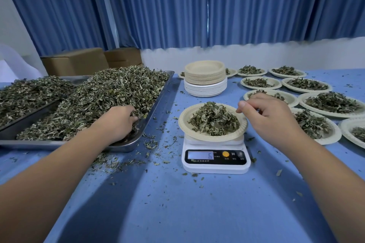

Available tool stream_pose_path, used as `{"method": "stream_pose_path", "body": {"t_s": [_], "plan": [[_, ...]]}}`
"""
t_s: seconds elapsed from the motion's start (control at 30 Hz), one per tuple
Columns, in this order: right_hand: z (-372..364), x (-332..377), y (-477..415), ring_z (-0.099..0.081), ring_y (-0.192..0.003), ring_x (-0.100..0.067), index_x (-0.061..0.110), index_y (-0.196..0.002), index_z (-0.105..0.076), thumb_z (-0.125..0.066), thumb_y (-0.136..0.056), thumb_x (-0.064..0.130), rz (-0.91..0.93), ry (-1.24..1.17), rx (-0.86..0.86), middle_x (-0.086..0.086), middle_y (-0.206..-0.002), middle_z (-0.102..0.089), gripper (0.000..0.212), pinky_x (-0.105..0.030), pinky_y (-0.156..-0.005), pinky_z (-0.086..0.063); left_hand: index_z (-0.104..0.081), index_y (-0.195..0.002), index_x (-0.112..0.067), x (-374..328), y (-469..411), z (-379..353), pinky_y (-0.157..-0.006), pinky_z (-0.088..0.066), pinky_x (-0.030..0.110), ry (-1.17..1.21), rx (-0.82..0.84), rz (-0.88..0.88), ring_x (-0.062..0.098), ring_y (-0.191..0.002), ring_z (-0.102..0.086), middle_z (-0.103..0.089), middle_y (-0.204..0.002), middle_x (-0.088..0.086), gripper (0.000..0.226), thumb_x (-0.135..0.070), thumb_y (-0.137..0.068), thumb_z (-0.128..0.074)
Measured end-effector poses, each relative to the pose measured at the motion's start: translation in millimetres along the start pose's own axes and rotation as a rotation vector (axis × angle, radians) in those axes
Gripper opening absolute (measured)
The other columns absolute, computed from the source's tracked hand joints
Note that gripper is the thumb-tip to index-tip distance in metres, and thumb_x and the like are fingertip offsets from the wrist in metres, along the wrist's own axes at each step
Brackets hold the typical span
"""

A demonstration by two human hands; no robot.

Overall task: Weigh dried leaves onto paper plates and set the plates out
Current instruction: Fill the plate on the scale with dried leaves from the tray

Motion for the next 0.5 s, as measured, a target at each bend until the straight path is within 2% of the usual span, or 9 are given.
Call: {"method": "stream_pose_path", "body": {"t_s": [0.1,0.23,0.3,0.5], "plan": [[0.1,-0.5,-0.3,-0.048,-0.067,0.001,0.023,-0.078,-0.073,-0.054,-0.095,0.028,-0.004,0.014,-0.001,-0.001,-0.08,-0.06,0.026,-0.016,-0.061,-0.031,-0.051,-0.11,-0.002,-1.8,1.6,-1.2,-0.05,-0.041,0.031,0.016,-0.023,-0.004,0.022,-0.056,-0.054,-0.056,-0.072,0.01,0.023,-0.023,-0.103,-0.044],[-0.2,-0.5,-0.3,-0.049,-0.067,-0.001,0.022,-0.079,-0.073,-0.054,-0.095,0.027,-0.006,0.017,0.003,-0.002,-0.08,-0.06,0.026,-0.017,-0.062,-0.032,-0.046,-0.091,-0.007,0.3,1.5,-1.6,-0.045,-0.031,0.03,0.034,-0.035,0.015,0.021,-0.051,-0.049,-0.054,-0.067,0.011,0.023,-0.026,-0.103,-0.041],[-0.3,-1.0,-0.3,-0.049,-0.066,-0.002,0.022,-0.079,-0.073,-0.054,-0.095,0.028,-0.007,0.017,0.003,-0.002,-0.08,-0.061,0.026,-0.017,-0.062,-0.033,-0.042,-0.083,-0.013,2.9,1.9,-2.9,-0.045,-0.031,0.029,0.039,-0.038,0.031,0.021,-0.051,-0.051,-0.055,-0.067,0.011,0.027,-0.029,-0.103,-0.04],[-0.4,-0.3,0.0,-0.048,-0.065,-0.005,0.028,-0.076,-0.07,-0.054,-0.095,0.029,-0.005,-0.006,0.004,-0.003,-0.081,-0.06,0.025,-0.022,-0.062,-0.033,-0.043,-0.076,-0.016,4.8,4.7,-6.2,-0.052,-0.034,0.031,0.041,-0.065,0.059,0.022,-0.064,-0.055,-0.055,-0.073,0.007,0.035,-0.036,-0.104,-0.034]]}}
Point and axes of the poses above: each hand's wrist, its own y-axis away from the middle knuckle, its own z-axis out of the back of the hand, x = y × z, the point moved 5 cm from there along -y, towards the middle knuckle
